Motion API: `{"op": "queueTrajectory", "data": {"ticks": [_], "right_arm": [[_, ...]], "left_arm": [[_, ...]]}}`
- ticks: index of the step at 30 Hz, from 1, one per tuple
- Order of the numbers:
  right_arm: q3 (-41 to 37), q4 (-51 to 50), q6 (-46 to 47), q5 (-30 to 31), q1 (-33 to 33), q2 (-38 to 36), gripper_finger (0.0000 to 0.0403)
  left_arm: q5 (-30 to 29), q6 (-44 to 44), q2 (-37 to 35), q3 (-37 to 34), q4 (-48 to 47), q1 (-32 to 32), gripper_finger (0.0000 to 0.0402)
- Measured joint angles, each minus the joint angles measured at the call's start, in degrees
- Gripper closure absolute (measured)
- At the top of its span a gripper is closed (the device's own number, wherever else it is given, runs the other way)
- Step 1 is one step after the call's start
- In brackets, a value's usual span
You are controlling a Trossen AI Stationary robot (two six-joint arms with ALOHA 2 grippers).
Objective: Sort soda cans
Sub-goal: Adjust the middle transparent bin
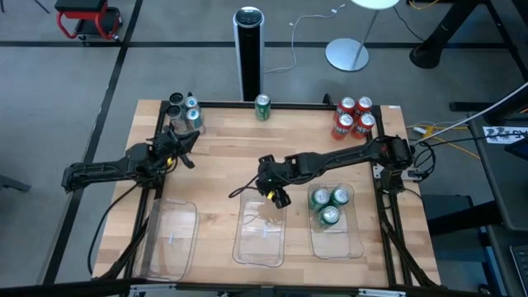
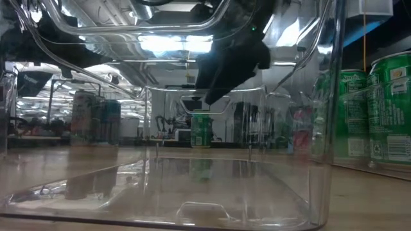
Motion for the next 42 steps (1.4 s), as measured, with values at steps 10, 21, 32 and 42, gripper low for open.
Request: {"op": "queueTrajectory", "data": {"ticks": [10,21,32,42], "right_arm": [[-0.02,5.87,-3.82,-0.99,-2.4,3.62,0.0271],[0.05,20.42,-11.03,-3.61,-8.45,6.7,0.0332],[0.73,39.02,-13.82,-11.24,-13.39,13.85,0.0352],[5.02,39.1,-18.02,-11.11,-13.82,16.44,0.0341]], "left_arm": [[0.0,-0.04,-0.06,0.0,0.06,-0.02,0.0402],[-0.02,-0.04,-0.04,0.02,0.0,-0.02,0.0402],[0.0,0.46,-0.04,0.01,0.0,0.0,0.0402],[0.0,1.16,-0.04,0.0,-0.03,0.0,0.0402]]}}
